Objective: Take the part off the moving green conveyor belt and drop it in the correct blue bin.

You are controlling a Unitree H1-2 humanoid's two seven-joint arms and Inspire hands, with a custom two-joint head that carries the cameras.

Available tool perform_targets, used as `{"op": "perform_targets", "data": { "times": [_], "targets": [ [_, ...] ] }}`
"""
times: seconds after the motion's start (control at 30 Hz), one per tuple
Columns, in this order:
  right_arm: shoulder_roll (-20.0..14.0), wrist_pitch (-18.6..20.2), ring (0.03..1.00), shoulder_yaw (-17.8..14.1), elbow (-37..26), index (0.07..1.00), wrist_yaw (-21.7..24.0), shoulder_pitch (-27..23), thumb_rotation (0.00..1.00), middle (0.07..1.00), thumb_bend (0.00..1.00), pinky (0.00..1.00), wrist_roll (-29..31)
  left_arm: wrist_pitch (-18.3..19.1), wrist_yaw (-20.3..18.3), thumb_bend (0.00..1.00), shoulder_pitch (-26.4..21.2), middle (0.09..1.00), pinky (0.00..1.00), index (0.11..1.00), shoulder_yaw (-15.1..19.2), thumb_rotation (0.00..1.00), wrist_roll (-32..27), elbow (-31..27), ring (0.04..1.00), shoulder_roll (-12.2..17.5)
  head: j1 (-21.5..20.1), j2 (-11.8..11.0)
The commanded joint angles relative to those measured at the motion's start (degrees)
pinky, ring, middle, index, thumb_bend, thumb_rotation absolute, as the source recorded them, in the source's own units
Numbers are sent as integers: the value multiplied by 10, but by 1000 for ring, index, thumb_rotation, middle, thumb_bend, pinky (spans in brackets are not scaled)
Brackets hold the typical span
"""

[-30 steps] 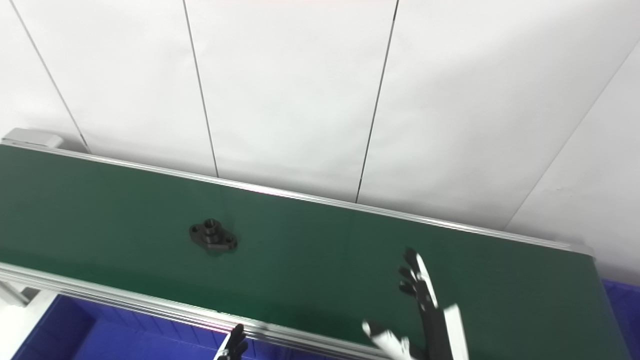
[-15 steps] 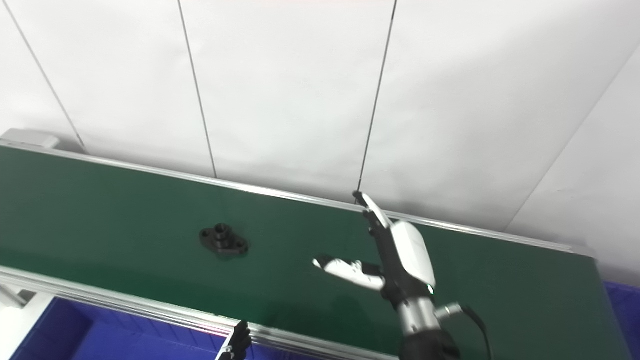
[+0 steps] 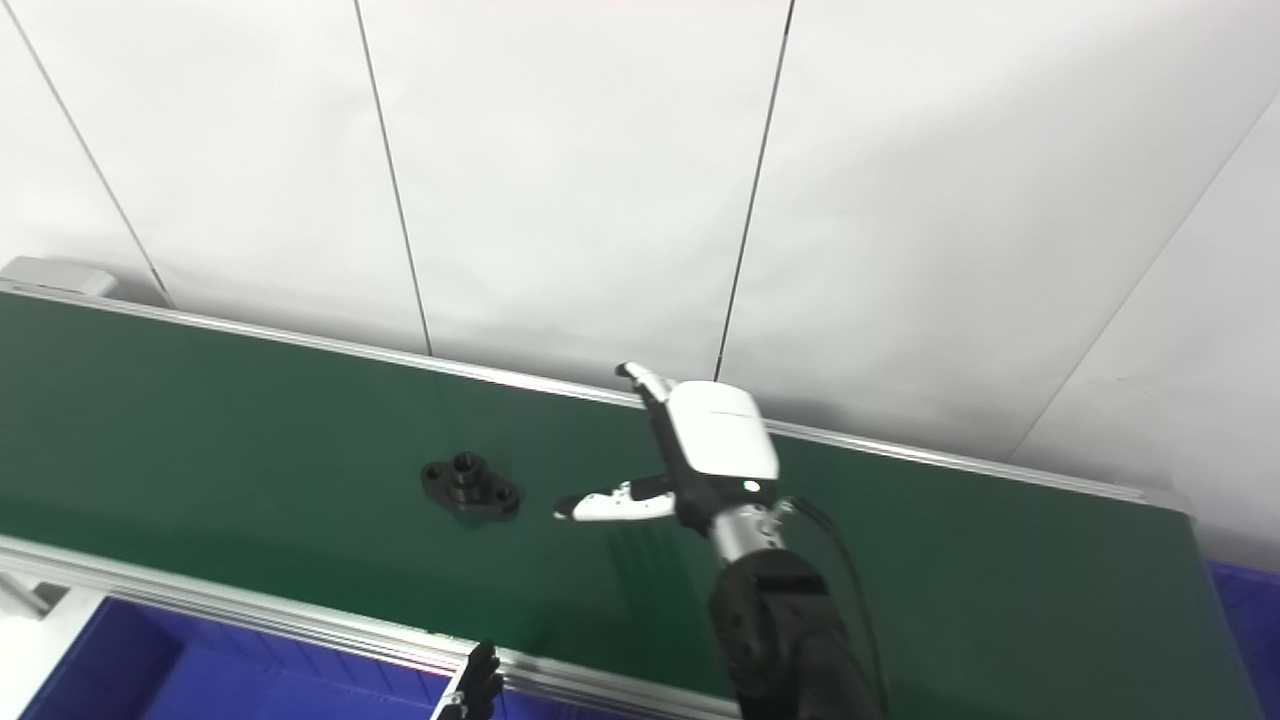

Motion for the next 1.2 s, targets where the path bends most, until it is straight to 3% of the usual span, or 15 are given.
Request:
{"op": "perform_targets", "data": {
  "times": [0.0, 0.2, 0.4, 0.6, 0.8, 0.97, 1.03, 1.17],
  "targets": [
    [15, 5, 700, 9, 5, 863, -18, -36, 643, 789, 999, 579, -16, -7, 6, 545, 11, 1000, 962, 1000, -12, 985, 6, -18, 972, -18, 1, 1],
    [31, 14, 648, 29, 58, 863, -19, -58, 657, 760, 992, 539, -34, -3, 5, 555, 15, 1000, 987, 1000, -15, 963, 6, -22, 976, -20, 7, 6],
    [45, 2, 572, 37, 107, 848, -38, -65, 602, 714, 995, 456, -22, 3, 5, 564, 20, 1000, 973, 1000, -19, 926, 12, -27, 966, -22, 15, 10],
    [55, 6, 551, 56, 152, 853, -57, -74, 629, 706, 1000, 420, -26, 8, 7, 568, 27, 1000, 960, 1000, -24, 906, 18, -33, 956, -27, 24, 14],
    [62, 7, 486, 69, 191, 818, -67, -85, 609, 638, 990, 367, -22, 11, 7, 580, 32, 1000, 975, 1000, -30, 889, 18, -39, 967, -29, 29, 18],
    [64, -8, 378, 73, 224, 752, -99, -83, 577, 533, 953, 282, -7, 16, 9, 580, 38, 1000, 958, 1000, -35, 885, 27, -45, 961, -32, 38, 21],
    [63, -14, 279, 77, 233, 716, -113, -81, 552, 416, 905, 202, -1, 21, 9, 559, 39, 1000, 952, 1000, -36, 883, 33, -47, 956, -33, 41, 21],
    [68, -17, 248, 87, 249, 689, -136, -79, 523, 375, 844, 173, 8, 24, 11, 542, 42, 1000, 949, 1000, -38, 872, 36, -48, 951, -35, 46, 20]
  ]
}}
